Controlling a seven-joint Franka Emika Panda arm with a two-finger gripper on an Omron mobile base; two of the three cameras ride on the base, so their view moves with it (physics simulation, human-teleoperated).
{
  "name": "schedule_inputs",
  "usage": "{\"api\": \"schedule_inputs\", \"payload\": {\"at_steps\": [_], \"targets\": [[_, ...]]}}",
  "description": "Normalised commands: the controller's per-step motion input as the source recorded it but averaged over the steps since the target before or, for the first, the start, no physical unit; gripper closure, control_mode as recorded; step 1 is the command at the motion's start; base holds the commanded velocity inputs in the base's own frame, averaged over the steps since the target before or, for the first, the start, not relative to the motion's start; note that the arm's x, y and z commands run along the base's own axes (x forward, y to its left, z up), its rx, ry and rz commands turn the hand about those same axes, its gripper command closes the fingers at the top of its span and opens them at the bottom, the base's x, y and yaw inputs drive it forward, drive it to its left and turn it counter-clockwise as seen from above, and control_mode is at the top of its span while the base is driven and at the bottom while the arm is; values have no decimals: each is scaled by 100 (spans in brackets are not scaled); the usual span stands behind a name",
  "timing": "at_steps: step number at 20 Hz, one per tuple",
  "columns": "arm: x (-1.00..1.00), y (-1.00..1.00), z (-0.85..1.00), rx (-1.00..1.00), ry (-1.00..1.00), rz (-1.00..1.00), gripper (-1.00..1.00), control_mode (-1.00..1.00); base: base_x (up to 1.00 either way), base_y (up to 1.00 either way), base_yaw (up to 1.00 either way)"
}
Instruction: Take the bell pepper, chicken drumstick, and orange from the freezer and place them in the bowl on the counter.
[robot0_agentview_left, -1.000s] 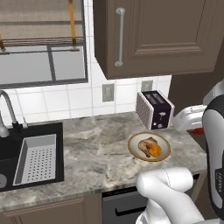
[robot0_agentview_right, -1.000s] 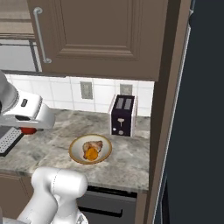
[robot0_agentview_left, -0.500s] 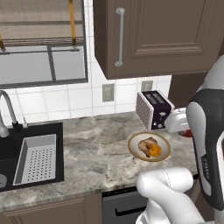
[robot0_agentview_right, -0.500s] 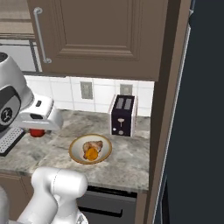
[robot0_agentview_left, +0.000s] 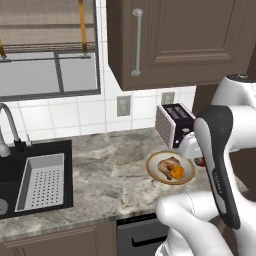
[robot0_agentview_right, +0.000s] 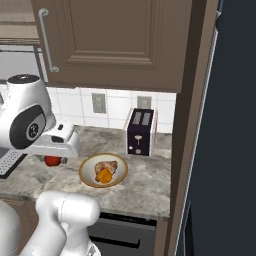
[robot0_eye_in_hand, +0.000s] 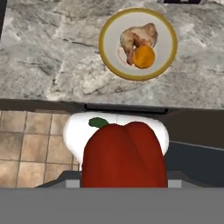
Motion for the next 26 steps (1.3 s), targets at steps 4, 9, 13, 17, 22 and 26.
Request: {"api": "schedule_inputs", "payload": {"at_steps": [4, 9, 13, 17, 22, 26], "targets": [[42, 1, -42, 0, 0, 0, 100, -100, 0, 0, 0], [46, 0, -41, 0, 0, 0, 100, -100, 0, 0, 0], [42, 0, -47, 0, 0, 0, 100, -100, 0, 0, 0], [39, 0, -47, 0, 0, 0, 100, -100, 0, 0, 0], [52, 0, -36, 0, 0, 0, 100, -100, 0, 0, 0], [58, 0, -25, 0, 0, 0, 100, -100, 0, 0, 0]]}}
